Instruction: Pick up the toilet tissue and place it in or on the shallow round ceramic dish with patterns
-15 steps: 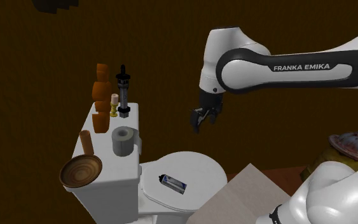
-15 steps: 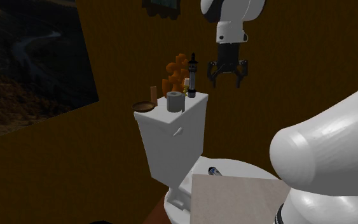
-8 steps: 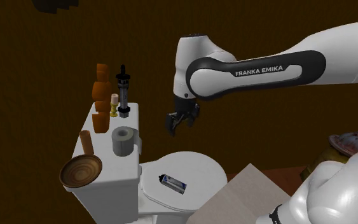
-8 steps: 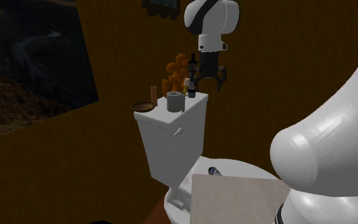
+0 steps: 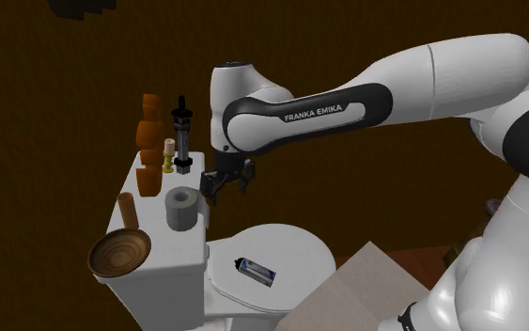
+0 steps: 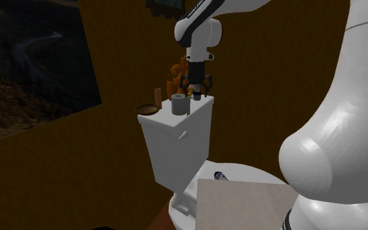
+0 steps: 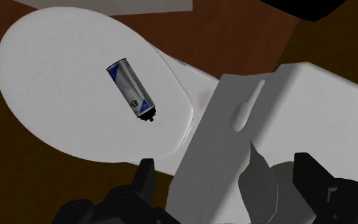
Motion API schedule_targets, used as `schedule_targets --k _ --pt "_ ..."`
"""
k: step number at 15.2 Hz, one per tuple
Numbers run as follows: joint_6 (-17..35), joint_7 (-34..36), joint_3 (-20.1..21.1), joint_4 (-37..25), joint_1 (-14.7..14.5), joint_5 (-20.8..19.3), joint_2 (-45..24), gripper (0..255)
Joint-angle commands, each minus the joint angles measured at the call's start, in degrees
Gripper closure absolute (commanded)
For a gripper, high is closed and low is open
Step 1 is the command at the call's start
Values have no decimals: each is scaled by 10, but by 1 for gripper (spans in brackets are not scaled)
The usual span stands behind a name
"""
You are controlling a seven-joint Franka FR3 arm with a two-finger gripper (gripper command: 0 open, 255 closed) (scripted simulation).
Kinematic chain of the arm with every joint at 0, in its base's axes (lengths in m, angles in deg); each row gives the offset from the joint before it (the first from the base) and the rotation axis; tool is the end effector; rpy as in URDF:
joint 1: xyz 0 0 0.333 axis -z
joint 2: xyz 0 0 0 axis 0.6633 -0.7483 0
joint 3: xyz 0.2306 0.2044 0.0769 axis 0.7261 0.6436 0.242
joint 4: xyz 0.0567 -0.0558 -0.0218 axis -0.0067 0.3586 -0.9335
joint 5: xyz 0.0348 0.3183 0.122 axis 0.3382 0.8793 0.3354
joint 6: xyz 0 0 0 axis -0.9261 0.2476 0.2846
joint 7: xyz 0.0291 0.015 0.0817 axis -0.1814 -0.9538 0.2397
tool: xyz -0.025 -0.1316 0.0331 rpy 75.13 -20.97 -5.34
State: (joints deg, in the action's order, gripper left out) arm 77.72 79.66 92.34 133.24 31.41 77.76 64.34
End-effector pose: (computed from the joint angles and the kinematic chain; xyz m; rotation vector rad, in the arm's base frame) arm 0.4907 0.2510 0.4030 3.1209 0.0218 -0.1342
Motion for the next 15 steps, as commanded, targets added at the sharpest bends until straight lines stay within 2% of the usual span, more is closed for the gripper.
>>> schedule_targets --k 1,4,11,15 --pt "-1 19 3 -42 -12 -11 -41 0" --pt "-7 41 2 -112 -30 -28 -104 0" --pt "41 45 -1 -78 -32 -34 -119 0" --pt "45 45 -1 -76 -32 -34 -121 0"
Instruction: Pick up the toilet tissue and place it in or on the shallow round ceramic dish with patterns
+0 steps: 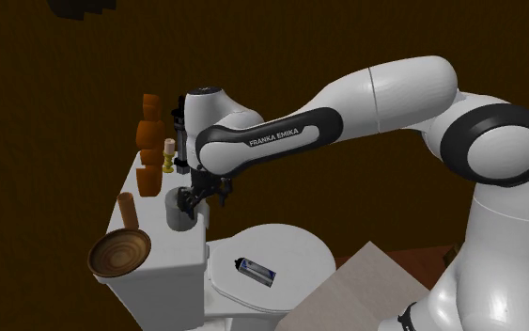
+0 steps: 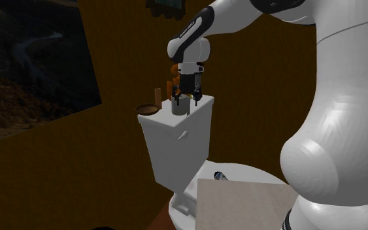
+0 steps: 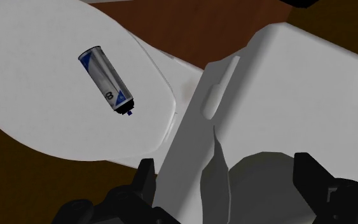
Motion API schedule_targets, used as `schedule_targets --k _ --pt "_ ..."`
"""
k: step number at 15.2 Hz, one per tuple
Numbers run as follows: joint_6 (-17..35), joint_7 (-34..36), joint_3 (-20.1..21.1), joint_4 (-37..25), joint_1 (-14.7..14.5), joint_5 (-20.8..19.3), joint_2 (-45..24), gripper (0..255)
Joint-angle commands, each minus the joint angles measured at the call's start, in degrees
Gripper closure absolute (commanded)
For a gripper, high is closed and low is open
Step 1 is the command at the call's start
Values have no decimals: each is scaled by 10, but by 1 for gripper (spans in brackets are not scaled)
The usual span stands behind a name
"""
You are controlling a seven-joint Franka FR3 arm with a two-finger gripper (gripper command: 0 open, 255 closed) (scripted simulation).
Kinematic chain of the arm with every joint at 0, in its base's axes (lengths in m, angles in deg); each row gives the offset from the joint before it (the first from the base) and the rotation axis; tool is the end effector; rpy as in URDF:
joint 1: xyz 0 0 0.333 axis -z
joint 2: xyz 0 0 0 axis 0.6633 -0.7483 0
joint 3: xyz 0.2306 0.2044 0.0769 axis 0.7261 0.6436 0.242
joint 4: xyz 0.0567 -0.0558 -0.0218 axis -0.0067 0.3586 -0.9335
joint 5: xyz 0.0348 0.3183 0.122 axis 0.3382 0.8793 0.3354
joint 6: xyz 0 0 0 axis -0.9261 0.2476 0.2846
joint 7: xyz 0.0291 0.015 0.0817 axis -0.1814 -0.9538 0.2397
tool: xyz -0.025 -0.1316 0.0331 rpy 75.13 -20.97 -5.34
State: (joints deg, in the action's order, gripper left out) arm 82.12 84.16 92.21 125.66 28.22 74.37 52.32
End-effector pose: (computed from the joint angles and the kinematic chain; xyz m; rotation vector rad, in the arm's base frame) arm 0.5270 0.2919 0.3459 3.1315 0.0058 -0.1282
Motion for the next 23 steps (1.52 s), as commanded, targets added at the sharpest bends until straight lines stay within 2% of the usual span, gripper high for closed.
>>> schedule_targets --k 1,4,5,14,23 --pt "1 0 0 0 0 0 0 0" --pt "1 0 0 0 0 0 0 0" --pt "1 0 0 0 0 0 0 255" --pt "1 0 0 0 0 0 0 255" --pt "-58 -4 4 -34 2 9 26 255"
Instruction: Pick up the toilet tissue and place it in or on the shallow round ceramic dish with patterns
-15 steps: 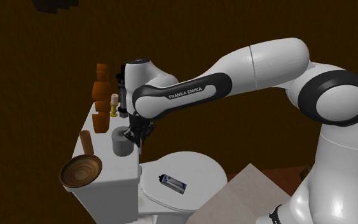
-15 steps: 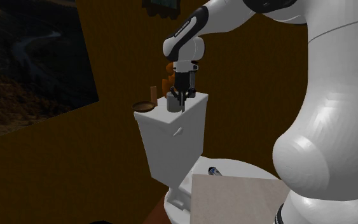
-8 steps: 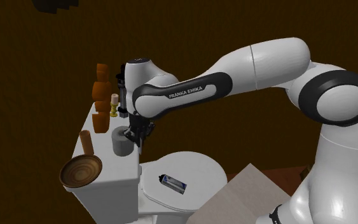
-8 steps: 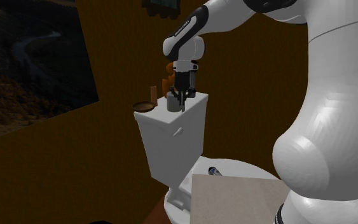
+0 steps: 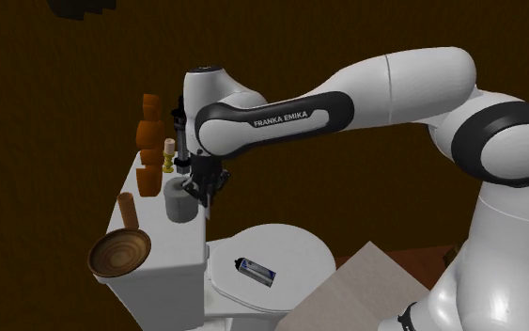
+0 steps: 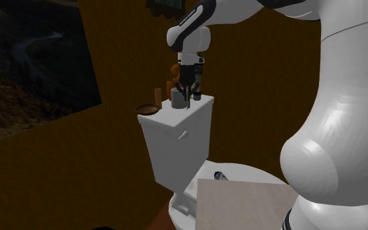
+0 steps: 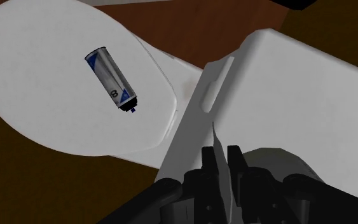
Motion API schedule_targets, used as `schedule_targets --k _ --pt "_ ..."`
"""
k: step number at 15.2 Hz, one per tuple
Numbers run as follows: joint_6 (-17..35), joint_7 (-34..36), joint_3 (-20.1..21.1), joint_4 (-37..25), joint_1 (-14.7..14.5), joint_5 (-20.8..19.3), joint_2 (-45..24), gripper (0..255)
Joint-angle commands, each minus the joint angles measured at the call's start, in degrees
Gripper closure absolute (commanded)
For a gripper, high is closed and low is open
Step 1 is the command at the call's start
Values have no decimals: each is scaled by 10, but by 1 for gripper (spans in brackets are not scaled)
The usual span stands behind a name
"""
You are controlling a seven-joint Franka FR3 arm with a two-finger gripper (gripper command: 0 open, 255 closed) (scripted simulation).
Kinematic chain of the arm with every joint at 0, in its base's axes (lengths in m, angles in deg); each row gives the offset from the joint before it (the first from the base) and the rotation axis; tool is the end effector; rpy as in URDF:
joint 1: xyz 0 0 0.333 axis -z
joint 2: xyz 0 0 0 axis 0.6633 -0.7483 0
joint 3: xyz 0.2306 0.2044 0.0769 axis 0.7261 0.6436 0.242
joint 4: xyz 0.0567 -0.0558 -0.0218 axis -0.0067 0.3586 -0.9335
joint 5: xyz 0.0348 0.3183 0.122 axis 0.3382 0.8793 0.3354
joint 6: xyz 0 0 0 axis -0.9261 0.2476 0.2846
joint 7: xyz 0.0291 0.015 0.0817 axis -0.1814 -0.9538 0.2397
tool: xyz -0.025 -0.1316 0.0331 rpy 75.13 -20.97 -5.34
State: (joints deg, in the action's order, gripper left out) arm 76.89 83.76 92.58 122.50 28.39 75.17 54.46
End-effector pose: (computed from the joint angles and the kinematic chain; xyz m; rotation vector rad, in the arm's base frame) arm 0.5256 0.2914 0.3832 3.1313 0.0059 -0.1290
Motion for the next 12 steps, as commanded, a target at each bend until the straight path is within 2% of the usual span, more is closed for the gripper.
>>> schedule_targets --k 1,12 --pt "-13 -1 1 -7 0 2 6 255" --pt "-90 -4 4 -67 0 9 25 255"
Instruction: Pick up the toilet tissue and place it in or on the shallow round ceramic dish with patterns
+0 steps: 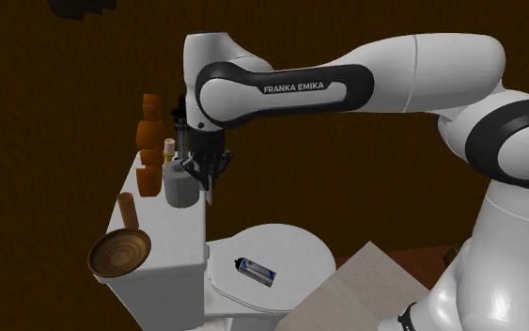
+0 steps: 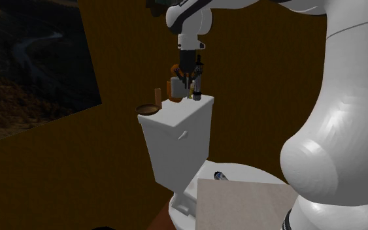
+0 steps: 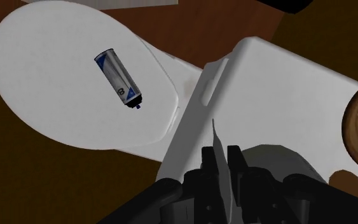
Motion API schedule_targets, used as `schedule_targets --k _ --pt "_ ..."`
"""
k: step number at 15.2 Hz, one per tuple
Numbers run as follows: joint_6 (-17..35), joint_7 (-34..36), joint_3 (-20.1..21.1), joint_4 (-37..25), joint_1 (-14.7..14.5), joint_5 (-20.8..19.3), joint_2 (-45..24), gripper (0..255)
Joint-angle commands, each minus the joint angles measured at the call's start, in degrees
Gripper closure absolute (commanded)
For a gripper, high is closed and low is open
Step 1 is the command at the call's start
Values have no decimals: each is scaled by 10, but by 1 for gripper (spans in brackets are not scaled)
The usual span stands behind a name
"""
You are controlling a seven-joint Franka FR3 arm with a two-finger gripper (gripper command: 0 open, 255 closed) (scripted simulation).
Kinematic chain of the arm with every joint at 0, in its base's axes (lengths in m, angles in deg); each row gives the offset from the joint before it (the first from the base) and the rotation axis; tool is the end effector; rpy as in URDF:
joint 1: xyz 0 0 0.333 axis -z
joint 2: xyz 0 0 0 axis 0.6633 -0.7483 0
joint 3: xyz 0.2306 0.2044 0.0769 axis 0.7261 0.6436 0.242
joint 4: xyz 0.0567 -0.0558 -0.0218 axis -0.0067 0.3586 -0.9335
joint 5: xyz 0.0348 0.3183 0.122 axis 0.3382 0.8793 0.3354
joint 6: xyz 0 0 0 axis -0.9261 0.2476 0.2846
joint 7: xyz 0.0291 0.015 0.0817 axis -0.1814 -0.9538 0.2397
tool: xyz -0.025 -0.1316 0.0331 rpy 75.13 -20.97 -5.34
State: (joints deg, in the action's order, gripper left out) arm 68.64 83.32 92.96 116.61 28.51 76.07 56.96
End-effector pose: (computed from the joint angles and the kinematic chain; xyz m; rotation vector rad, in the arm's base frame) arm 0.5219 0.2892 0.4402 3.1313 0.0058 -0.1285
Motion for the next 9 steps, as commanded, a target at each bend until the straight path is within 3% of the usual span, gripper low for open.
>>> schedule_targets --k 1,9 --pt "-11 1 1 -11 -1 0 0 255" --pt "-77 96 21 -173 -90 -31 -99 255"
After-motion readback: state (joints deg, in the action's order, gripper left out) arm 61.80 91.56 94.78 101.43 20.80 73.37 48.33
